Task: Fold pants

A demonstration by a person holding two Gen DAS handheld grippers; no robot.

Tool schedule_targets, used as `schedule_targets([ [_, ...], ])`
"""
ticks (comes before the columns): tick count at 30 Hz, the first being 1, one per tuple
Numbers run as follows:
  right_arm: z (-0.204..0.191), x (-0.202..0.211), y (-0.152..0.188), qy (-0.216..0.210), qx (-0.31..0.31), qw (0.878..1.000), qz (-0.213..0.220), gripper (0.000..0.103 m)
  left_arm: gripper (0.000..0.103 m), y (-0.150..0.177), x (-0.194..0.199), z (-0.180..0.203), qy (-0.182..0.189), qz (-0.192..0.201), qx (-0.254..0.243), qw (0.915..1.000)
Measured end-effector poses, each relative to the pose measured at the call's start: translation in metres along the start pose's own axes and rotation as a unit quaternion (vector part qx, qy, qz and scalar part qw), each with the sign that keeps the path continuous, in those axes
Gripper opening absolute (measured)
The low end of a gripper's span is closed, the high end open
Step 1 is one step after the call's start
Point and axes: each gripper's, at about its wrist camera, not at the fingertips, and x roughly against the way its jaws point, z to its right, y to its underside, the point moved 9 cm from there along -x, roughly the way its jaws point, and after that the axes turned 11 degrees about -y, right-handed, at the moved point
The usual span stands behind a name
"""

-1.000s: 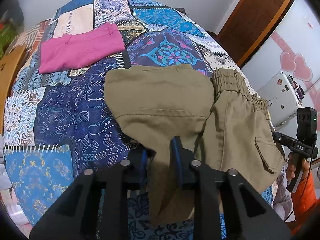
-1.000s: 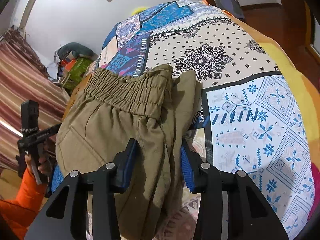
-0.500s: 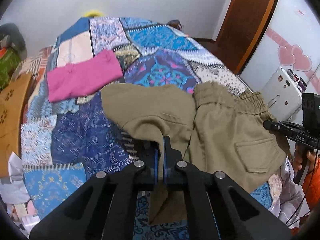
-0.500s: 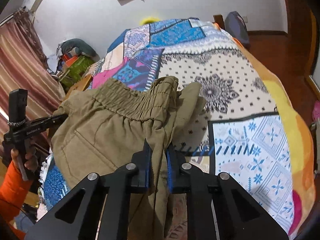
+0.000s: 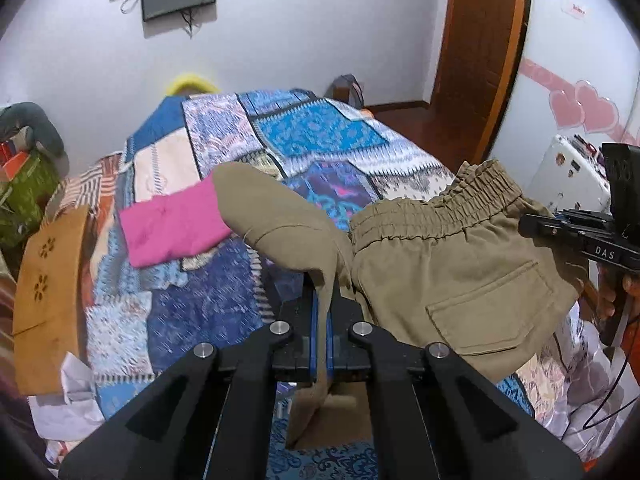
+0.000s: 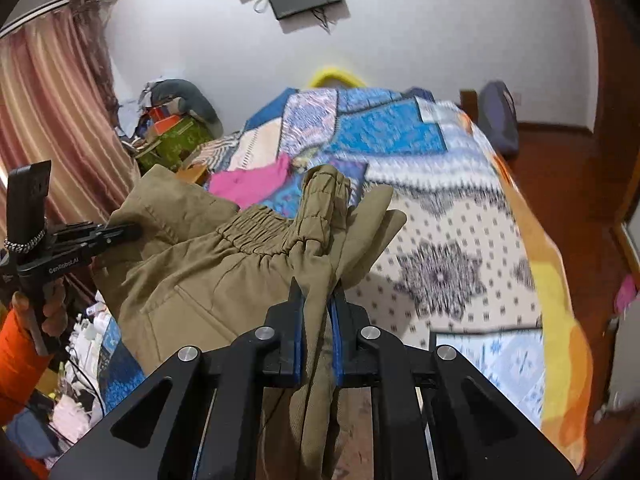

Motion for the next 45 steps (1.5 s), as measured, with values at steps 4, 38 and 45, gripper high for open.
schedule_targets([
  [4,-0.008,-0.008,-0.024,-0.005,0.019,1.0,0.009,0.01,0.002,-0.017,0.004,-0.017,-0.015,0.014,0.008,0.9998],
  [38,-0.059,-0.241,-0.176,-0.026,0.139,0.99,0.013,0.009,0.002,-0.099,-0.159,-0.235,-0.147,0.013,0.095,0.9845],
  [45,-0.057,-0.283,-0.183,-0.015,0.146,0.989,0.008,0.009,0.002,-0.101,-0.193,-0.271,-0.175,0.011,0.109,0.9785],
])
